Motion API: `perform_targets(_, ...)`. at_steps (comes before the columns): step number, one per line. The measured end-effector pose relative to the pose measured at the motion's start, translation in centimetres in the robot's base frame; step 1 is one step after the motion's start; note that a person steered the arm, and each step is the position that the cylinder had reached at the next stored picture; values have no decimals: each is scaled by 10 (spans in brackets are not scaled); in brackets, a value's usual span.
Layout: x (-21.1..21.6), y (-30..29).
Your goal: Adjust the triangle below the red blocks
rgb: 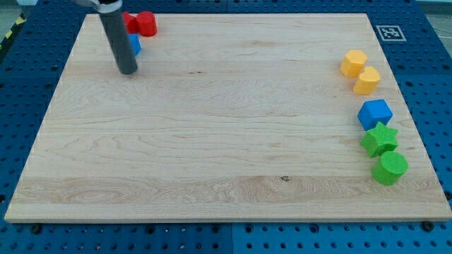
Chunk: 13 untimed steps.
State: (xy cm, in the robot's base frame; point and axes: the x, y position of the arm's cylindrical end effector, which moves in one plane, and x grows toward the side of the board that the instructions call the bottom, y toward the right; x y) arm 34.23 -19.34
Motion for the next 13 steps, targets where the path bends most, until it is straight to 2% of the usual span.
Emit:
perform_targets(1,-21,-6)
perform_targets(4,-9,16)
perform_targets(6,-31,15)
perform_targets(7,-30,15)
perform_targets(8,-10,15)
perform_targets(11,-17,-12)
perform_targets(13,-22,11)
